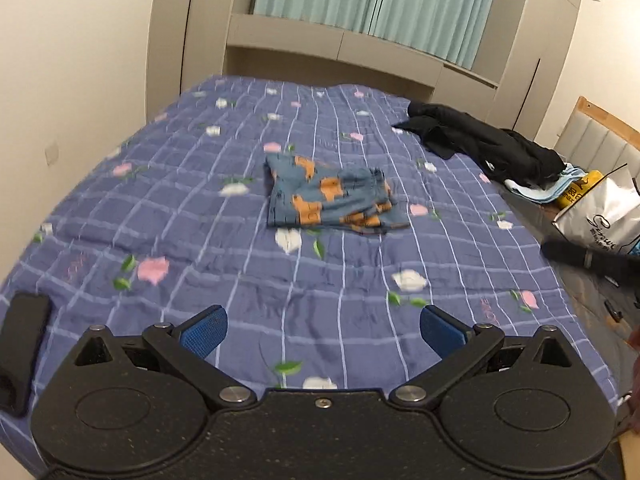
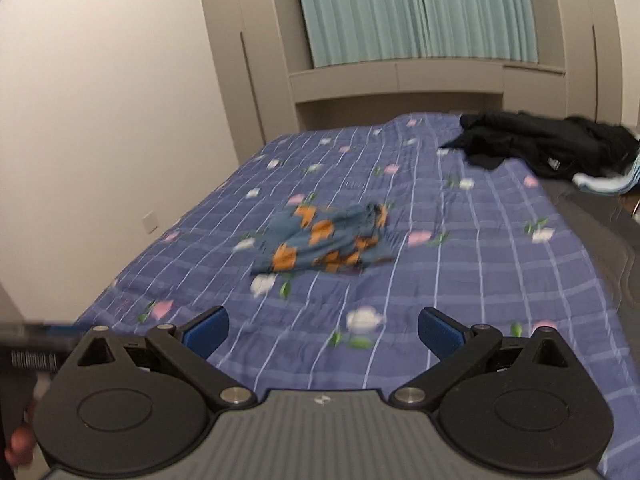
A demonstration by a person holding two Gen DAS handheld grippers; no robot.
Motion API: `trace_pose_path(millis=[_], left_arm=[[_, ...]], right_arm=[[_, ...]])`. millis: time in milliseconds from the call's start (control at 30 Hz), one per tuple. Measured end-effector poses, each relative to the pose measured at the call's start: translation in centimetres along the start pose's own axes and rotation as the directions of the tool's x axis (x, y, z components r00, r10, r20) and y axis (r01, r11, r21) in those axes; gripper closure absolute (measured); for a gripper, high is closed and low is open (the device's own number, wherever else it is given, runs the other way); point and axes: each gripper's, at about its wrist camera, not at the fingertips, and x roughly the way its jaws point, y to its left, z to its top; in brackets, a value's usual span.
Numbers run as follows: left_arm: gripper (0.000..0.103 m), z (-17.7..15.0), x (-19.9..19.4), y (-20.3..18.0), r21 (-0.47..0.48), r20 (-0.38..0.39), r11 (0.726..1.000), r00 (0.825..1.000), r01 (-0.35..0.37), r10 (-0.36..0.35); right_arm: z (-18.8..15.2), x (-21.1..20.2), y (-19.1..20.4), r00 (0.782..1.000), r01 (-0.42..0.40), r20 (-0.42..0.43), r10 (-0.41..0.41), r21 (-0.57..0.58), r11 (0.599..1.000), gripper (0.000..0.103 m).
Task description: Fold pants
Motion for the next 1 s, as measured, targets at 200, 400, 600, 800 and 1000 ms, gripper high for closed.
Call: trace_pose_path(millis=[200,400,600,800,1000], left_arm=[[0.001,1.9,-0.5,-0.5,0.008,0.049,1.000,0.999,0.003,-0.004],[0.001,1.5,0.1,-0.5,0.011,0.011,1.000,1.000,-0.013,0.013],[0.001,1.4,0.5,-0.5,0.003,0.000,1.000,1.000,-0.006,0.006],[0.001,1.4,0.5,-0.6,0.004,0.003,1.000,1.000,-0.005,0.005],[0.001,1.4,0.4,-0.6,0.004,0.004,1.000,1.000,-0.003,0.003]], right_arm=[[3.5,-0.8,0.8,0.996,-0.033,0.079,0.034,-0.006,0.999,0.000],[1.2,-0.1,0.9,0.999,-0.038,0.030,0.038,0.001,0.999,0.000],[0.5,-0.5,0.8,0.999,-0.032,0.017,0.032,0.009,0.999,0.000],[0.7,-0.6,0.6,0.999,-0.025,0.022,0.025,0.013,1.000,0.000],[0.6,-0.5,0.6,1.000,-0.024,0.018,0.024,0.009,1.000,0.000]])
